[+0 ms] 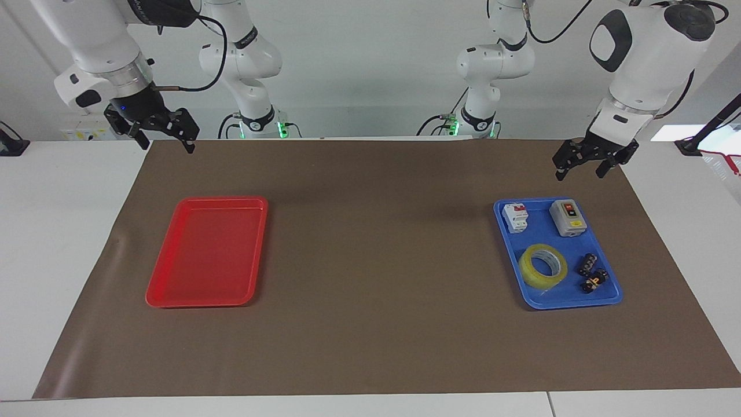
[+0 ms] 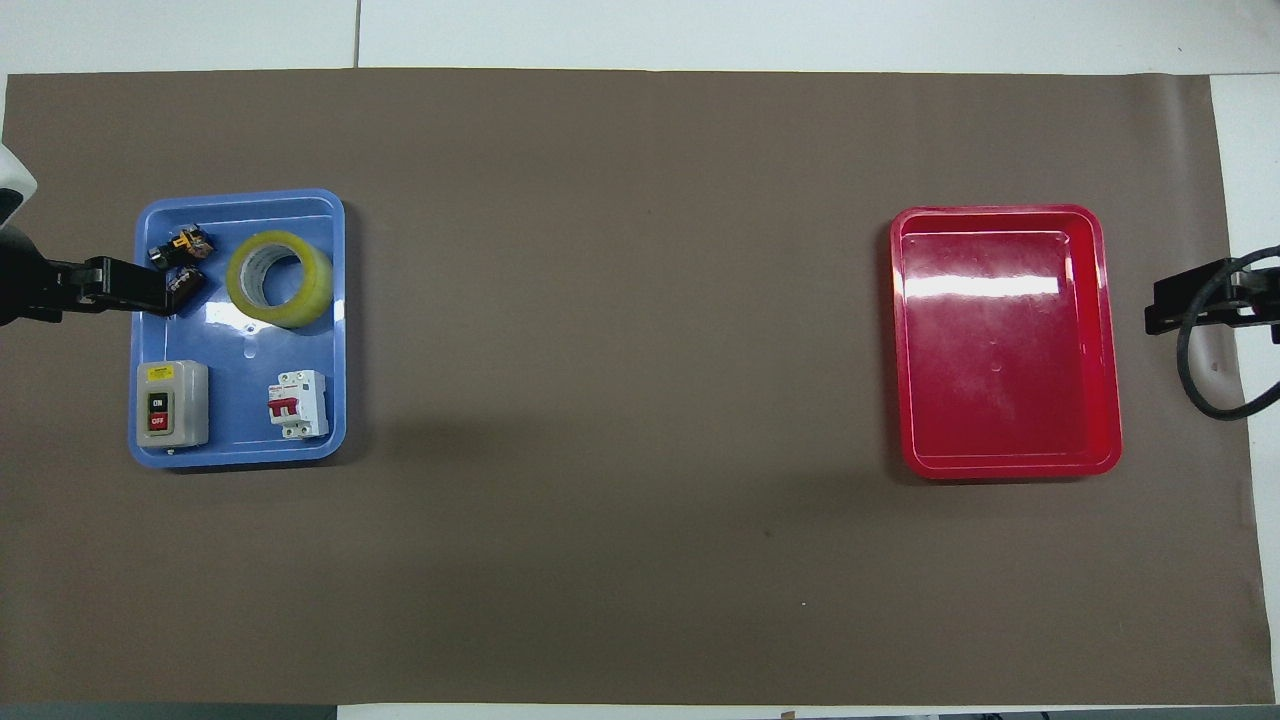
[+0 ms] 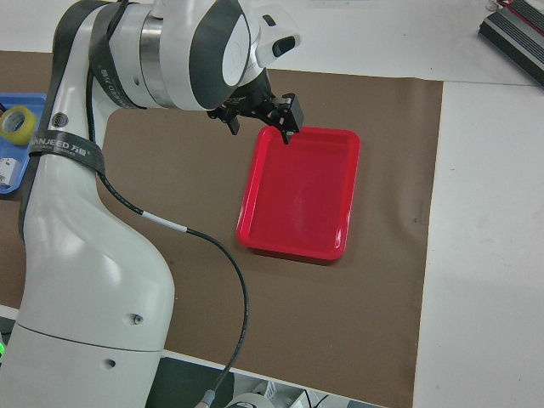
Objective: Place and move tape with both arms
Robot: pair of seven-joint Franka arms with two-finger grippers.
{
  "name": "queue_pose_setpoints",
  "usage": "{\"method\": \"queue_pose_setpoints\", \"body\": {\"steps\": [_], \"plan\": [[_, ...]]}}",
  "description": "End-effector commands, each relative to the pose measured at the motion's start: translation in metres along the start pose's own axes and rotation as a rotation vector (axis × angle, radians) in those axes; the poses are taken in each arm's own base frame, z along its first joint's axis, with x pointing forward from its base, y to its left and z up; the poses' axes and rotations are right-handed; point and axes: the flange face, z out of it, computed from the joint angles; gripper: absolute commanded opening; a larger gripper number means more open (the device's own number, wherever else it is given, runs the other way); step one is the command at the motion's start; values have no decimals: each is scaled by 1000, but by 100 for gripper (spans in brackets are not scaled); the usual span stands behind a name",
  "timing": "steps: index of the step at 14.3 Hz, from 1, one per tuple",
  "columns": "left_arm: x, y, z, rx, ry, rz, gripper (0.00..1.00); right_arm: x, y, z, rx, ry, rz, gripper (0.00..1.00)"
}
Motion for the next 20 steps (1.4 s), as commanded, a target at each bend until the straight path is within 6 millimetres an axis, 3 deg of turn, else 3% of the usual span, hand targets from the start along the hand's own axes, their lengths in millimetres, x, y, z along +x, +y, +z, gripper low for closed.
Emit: {"method": "queue_pose_setpoints", "body": {"steps": [1,9,11,14,20], "plan": [[-6,0,-1,-18,6,-12,100,1,2,-2,-13,-3,-27,100],[-3,-3,0,-18,30,-14,100,1,2,-2,-13,-3,-27,100],[5,-3,12,-19,62,-10,100,1,2,-2,-13,-2,-27,100],[18,-6,54,-20,87,-12,100,1,2,-2,-13,-3,-27,100],[67,-13,155,-25,130,-24,100,1,2,-2,-13,-3,-27,100]]}}
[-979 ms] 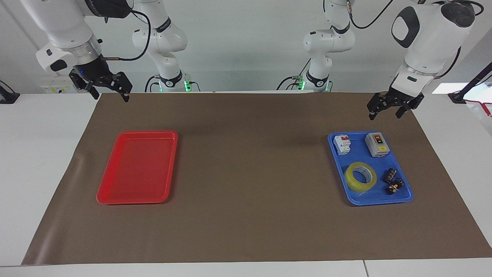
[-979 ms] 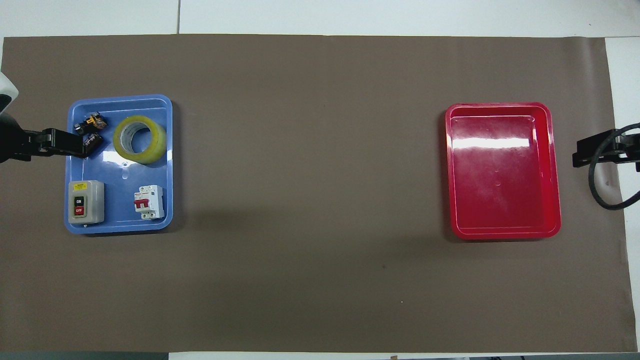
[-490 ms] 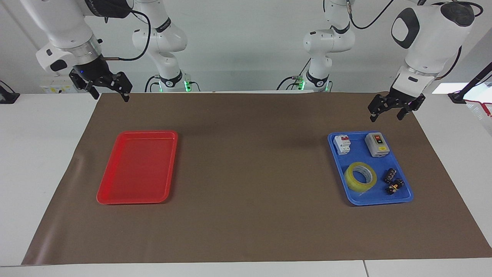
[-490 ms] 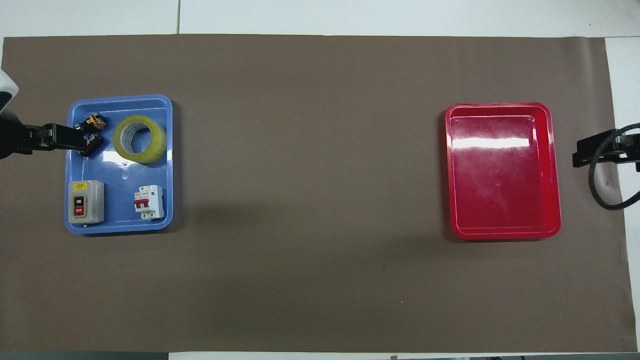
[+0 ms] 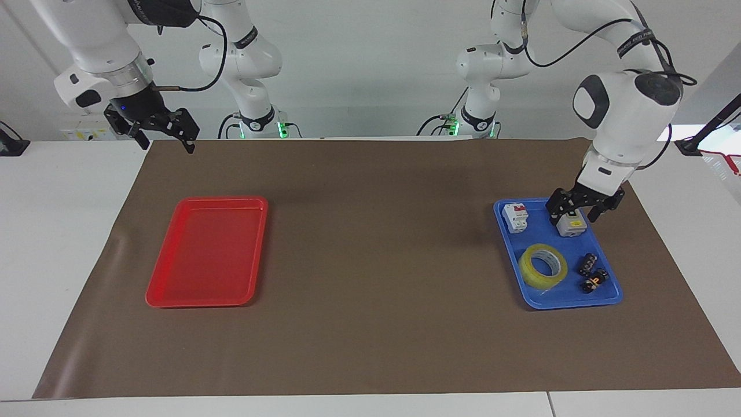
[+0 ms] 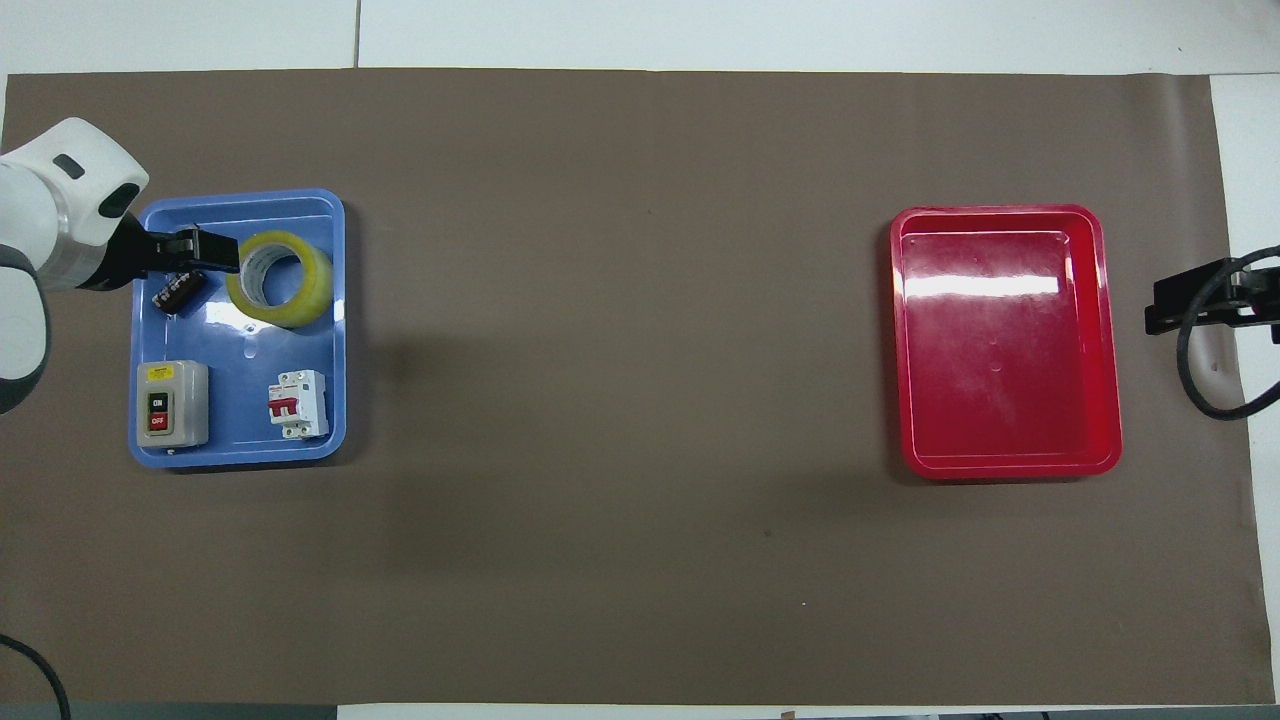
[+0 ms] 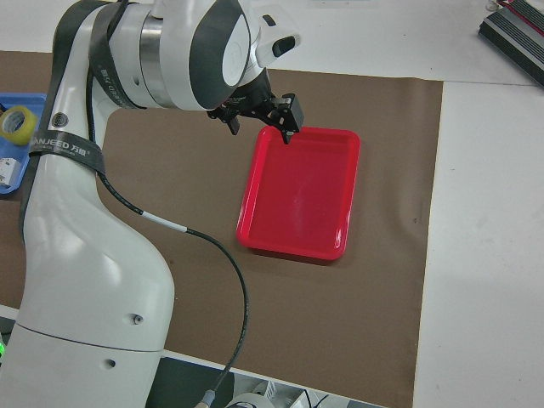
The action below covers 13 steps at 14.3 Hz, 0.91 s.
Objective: Place and move tape with both arms
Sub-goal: 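Reach the left gripper down onto the yellow tape roll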
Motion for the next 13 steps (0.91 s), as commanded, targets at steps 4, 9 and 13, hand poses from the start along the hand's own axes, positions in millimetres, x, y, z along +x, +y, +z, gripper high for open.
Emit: {"method": "queue_pose_setpoints", "body": {"steps": [4,9,13], "plan": [[5,-27,67,-10,38,-46,100,1,3,-2,-13,-2,-26,100],[-8,-31,110,-12,-5,-64,100,1,3,-2,-13,-2,-26,100],[-15,-31,127,-12,-5,-67,93,1,3,-1,-13,-5,-26,100]]}}
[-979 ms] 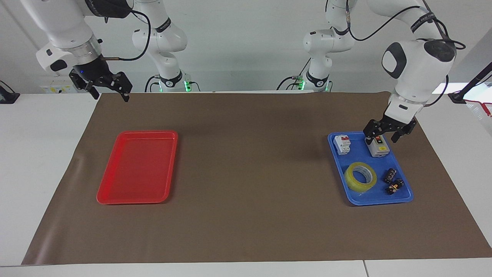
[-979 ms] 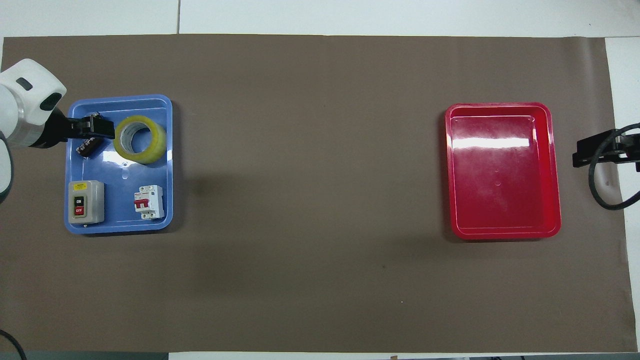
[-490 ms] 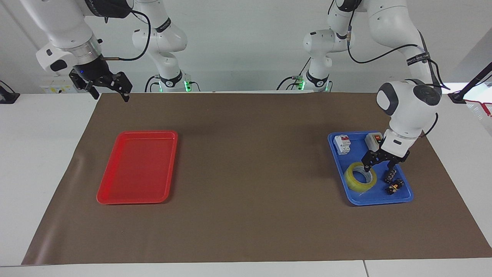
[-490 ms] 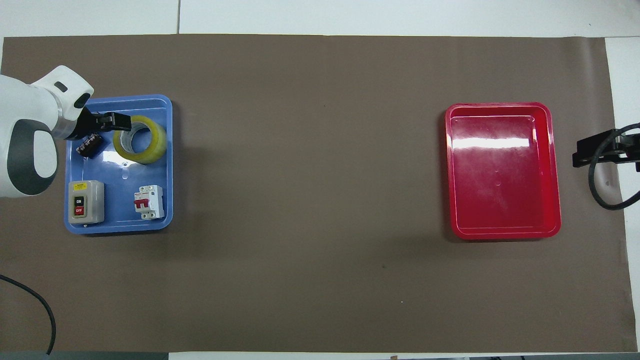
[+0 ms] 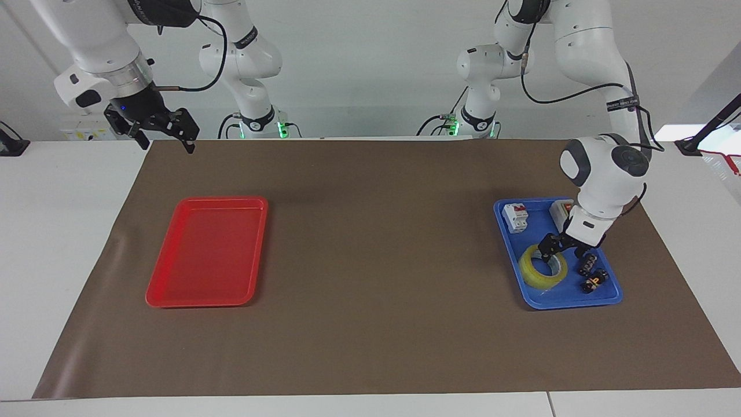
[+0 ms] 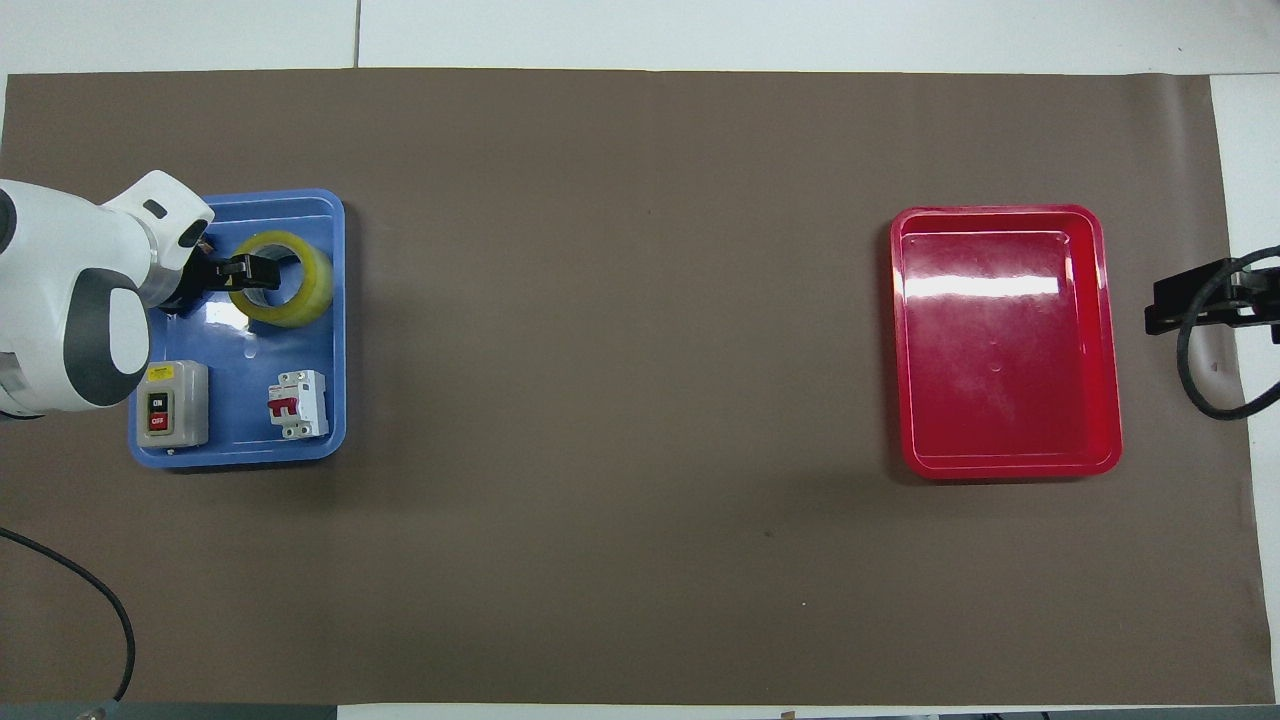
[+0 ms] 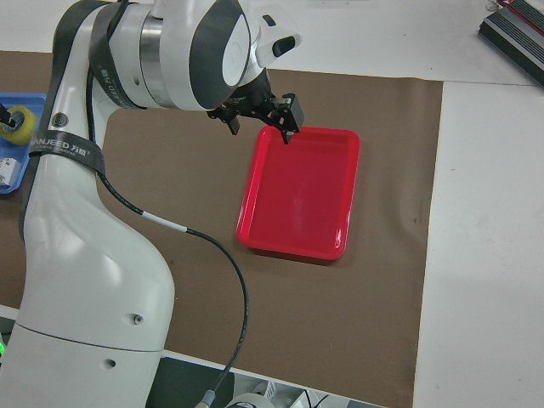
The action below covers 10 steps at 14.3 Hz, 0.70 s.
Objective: Place and move tape with both arms
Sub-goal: 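Reach the left gripper down onto the yellow tape roll, then lift the tape with the left gripper and carry it toward the table center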
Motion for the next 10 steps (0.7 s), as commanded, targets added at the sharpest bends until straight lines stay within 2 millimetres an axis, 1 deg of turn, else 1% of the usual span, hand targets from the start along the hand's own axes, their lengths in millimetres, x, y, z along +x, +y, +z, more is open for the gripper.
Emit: {"method": "queue_pose_setpoints", "body": {"steps": [1,2,3,4,5,6,8,9,10], "plan": [[-3,-2,7,-11,16,-20,83,1,2,-1,-13,-3,-26,100],[-3,-2,8,-12,18,-32,55,1,3,-1,-13,-5,-26,100],[-3,-2,8,-12,18,-56,11,1,2,-1,-11,-4,-26,100],[-3,-2,7,-12,19,-84,0,1,2,-1,-11,-4,-26,100],[-1,-3,4,-12,25,-89,0,1,2,-1,-11,-4,-26,100],[0,-5,-5,-10,30,-87,0,1,2,-1,-11,-5,-26,100],[-3,-11,-35,-6,13,-101,0,1,2,-1,-11,-5,-26,100],[0,-9,-60,-5,4,-101,0,1,2,-1,-11,-5,-26,100],[2,-3,-79,-5,-13,-93,0,1,2,-1,-11,-4,-26,100]]}}
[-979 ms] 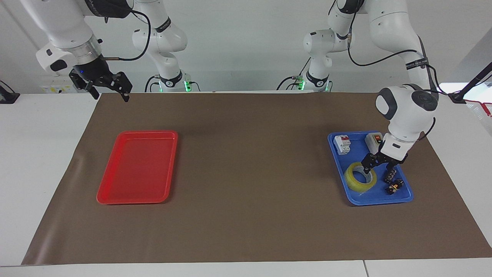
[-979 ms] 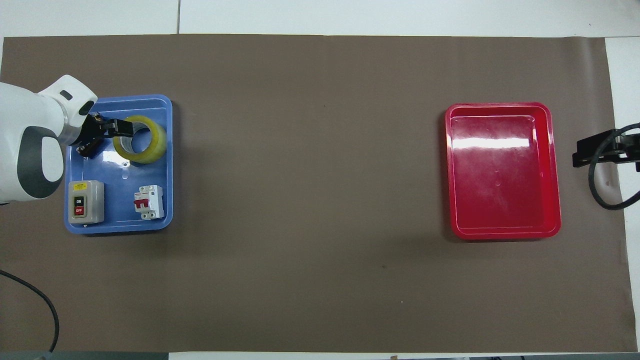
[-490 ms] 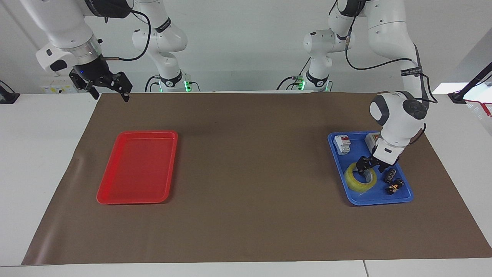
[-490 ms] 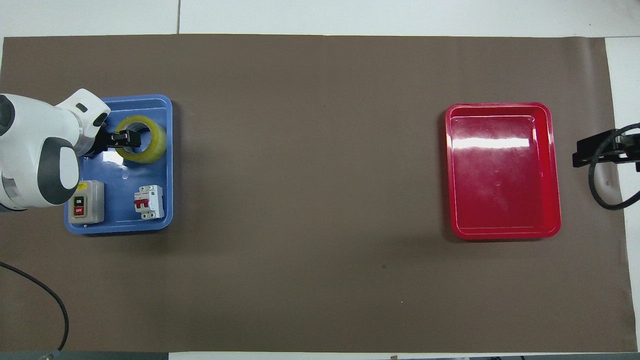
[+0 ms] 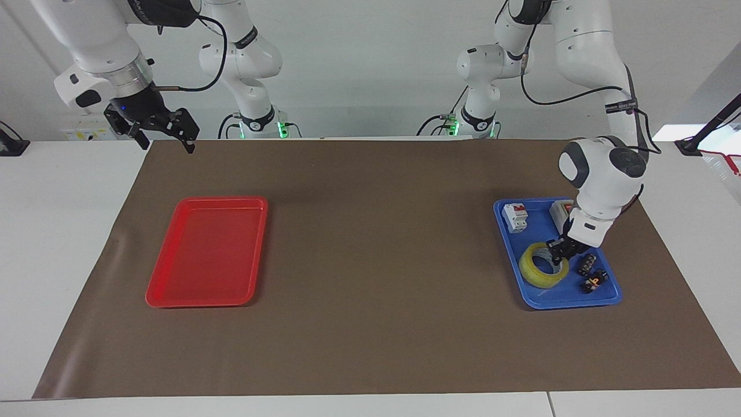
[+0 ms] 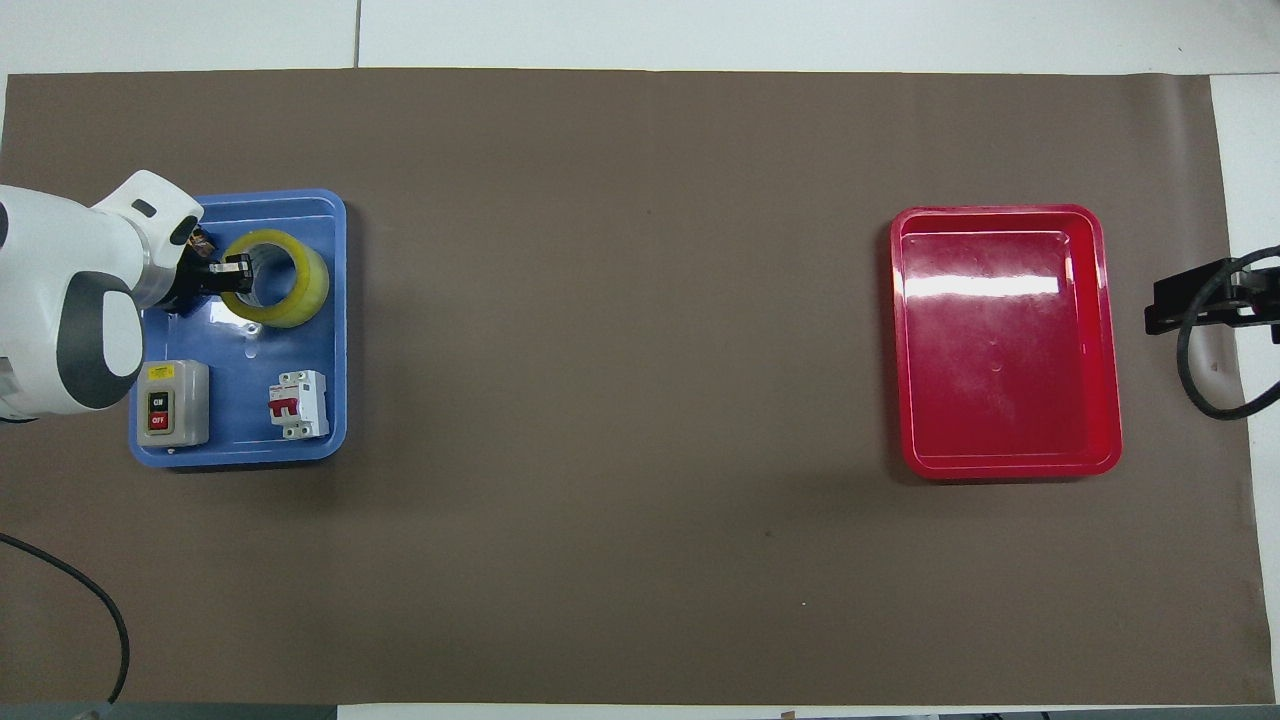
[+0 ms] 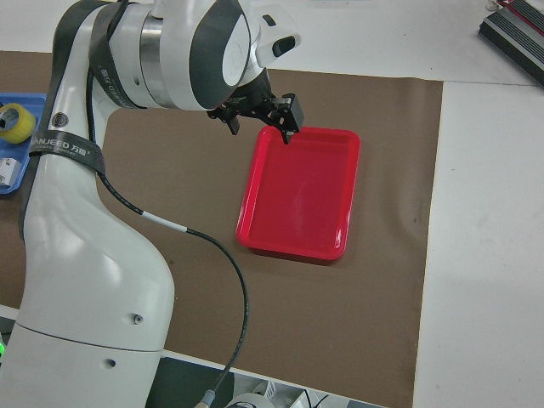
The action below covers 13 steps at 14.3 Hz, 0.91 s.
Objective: Place and move tape with both arms
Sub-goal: 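Lift the tape with the left gripper and carry it toward the table center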
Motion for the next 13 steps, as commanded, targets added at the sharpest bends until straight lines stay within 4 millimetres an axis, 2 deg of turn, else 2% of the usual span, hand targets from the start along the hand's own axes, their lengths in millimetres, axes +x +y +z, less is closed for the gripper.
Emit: {"method": "queue_pose_setpoints", "body": {"steps": [1,3,5,8,11,13], "plan": [[0,11,-70,-9,-31,-14,0,1,2,-1,-11,-5,-26,100],[-2,40,-94,-4,-55,-20,0,1,2,-1,-11,-3,-26,100],[-12,83,-104,-5,-53,-58,0,1,2,-1,-11,-5,-26,100],[-44,166,-102,-9,-62,-124,0,1,2,-1,-8,-5,-26,100],[-84,255,-90,55,-22,-196,0,1,3,-1,-8,-4,-25,100],[-106,297,-79,31,6,-256,0,1,4,-1,-8,-5,-23,100]]}}
